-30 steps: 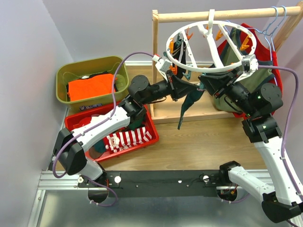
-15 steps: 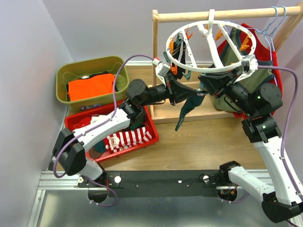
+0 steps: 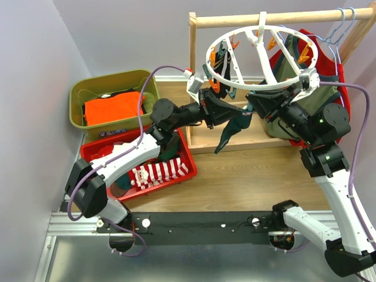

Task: Clip the socks to the hanger
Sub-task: Clamp the sock onto the hanger.

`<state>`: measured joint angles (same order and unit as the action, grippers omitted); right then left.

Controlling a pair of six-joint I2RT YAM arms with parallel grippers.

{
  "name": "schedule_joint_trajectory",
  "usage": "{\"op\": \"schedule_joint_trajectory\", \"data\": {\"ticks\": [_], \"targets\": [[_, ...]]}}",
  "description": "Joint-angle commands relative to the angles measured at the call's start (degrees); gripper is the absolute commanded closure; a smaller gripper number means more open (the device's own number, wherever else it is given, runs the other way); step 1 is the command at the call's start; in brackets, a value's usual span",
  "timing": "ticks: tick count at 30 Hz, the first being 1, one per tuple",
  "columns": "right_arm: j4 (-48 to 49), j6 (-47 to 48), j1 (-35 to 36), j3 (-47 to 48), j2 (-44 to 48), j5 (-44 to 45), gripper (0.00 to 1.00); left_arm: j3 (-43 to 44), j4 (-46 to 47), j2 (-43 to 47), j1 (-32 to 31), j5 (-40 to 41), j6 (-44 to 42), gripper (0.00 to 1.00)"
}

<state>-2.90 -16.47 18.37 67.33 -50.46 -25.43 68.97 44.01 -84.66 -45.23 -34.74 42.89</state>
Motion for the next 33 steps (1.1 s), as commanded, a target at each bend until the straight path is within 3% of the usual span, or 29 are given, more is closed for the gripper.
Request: {"op": "schedule_joint_trajectory", "data": {"ticks": [1,33], "targets": [[-2.3,-0.3,0.7,0.3,1.1,-8.0,0.85,0.1,4.8,-0.9,0.5,-2.5,1.4,1.0],[-0.8,-1.5,0.6,-0.2,0.4,-10.3,0.85,2.2,10.3,-4.9,1.6,-5.0,5.4,1.0]]}}
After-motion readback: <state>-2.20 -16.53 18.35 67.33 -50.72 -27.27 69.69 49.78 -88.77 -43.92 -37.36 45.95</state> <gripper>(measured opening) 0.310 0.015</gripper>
